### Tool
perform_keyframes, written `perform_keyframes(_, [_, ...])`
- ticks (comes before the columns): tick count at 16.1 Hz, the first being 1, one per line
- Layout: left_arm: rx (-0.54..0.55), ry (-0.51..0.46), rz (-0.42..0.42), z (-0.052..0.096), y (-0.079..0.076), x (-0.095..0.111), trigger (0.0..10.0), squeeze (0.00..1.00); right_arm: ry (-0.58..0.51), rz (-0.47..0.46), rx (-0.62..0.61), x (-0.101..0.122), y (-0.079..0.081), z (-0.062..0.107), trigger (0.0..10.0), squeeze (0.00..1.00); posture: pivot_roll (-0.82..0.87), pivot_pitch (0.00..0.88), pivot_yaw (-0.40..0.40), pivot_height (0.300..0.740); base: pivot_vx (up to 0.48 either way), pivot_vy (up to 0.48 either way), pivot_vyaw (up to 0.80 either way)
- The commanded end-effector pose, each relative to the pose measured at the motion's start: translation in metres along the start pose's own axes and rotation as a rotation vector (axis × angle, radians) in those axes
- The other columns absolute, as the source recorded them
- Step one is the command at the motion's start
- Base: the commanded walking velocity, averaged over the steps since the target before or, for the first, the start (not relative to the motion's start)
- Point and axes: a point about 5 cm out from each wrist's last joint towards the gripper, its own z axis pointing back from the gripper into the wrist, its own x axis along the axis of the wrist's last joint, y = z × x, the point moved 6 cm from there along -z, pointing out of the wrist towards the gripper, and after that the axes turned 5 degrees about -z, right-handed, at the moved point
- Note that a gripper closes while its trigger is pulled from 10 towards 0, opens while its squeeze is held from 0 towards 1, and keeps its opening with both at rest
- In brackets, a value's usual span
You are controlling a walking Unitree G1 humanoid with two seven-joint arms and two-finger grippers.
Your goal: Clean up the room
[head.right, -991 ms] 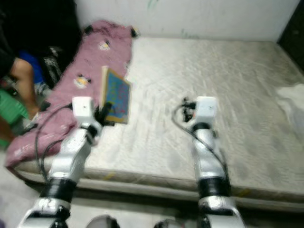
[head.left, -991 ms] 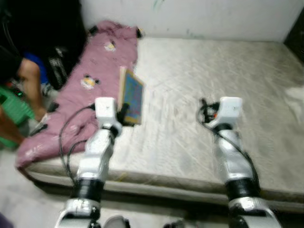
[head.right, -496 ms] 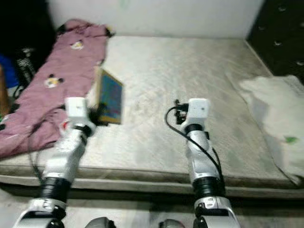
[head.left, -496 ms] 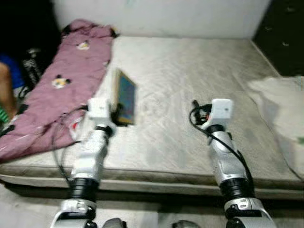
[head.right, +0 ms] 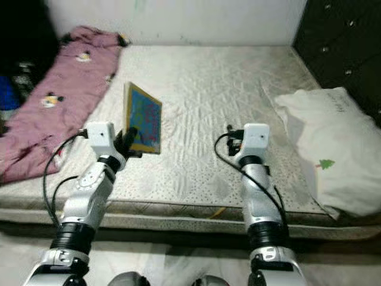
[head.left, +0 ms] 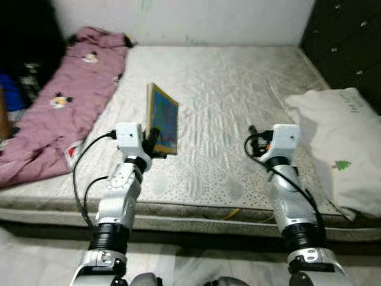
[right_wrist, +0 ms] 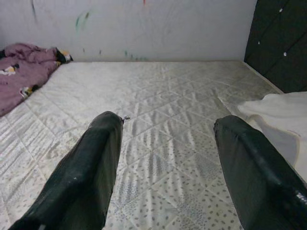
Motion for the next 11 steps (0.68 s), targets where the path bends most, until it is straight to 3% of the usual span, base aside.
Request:
perform_keyframes(1, [0.001,-0.060,-0.010,-0.0009,0.0040,0.0162,10.0,0.00,-0.017,-0.011,0.013,0.0063,0.0058,-0.0033,10.0,0.00,-0.02,0.000,0.023,0.740,0.262,0.000,0.00])
perform_keyframes(11, [-0.002,-0.049,0.003,-0.0017,0.0034,0.0139,10.0,0.00,-0.021,-0.004,0.007,0.0068,0.0042,-0.0040,10.0,0.00,-0.02,0.000,0.024,0.740,0.252,0.000,0.00])
